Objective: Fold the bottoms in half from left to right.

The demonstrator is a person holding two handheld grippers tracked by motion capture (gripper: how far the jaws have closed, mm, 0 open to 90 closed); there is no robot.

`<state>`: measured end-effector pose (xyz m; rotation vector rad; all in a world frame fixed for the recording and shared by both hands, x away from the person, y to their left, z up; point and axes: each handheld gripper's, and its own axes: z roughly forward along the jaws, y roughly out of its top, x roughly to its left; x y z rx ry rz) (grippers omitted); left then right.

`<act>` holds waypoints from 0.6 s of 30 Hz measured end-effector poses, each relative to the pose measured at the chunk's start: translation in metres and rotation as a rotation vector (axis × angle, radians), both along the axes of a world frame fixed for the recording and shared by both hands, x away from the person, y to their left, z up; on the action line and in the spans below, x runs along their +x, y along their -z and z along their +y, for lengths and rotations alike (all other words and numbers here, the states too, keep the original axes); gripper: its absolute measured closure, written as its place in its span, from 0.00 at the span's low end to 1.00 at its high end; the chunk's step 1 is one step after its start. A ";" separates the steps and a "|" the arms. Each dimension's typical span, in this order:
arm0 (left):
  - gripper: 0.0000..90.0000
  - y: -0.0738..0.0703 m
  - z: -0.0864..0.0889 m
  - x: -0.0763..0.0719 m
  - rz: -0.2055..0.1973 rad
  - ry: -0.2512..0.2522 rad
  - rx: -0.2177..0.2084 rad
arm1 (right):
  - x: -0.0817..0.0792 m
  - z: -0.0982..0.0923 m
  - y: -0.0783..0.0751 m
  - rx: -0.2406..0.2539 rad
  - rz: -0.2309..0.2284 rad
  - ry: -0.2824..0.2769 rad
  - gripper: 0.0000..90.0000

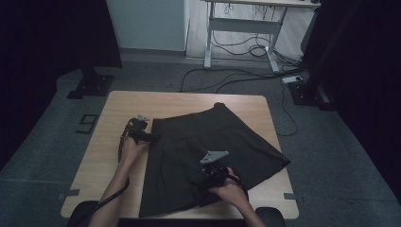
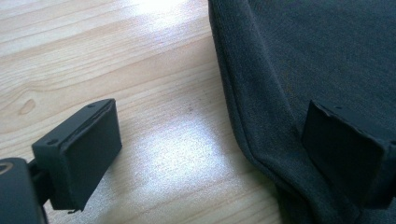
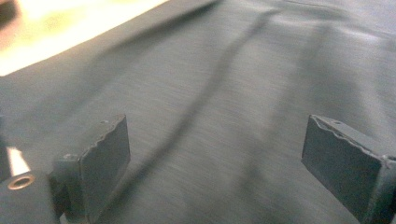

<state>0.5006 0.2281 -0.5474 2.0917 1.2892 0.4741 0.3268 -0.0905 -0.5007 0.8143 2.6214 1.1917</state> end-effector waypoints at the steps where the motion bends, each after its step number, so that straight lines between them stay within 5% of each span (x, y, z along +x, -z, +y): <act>1: 0.05 0.000 0.000 0.000 0.000 0.000 0.000 | -0.003 0.009 0.000 -0.006 -0.002 -0.027 0.09; 9: 0.05 0.000 0.000 0.000 0.001 -0.001 -0.001 | -0.025 0.060 0.007 -0.026 0.022 -0.185 0.09; 18: 0.05 0.000 0.000 0.001 0.000 0.000 -0.001 | -0.047 0.092 0.027 -0.079 0.045 -0.318 0.08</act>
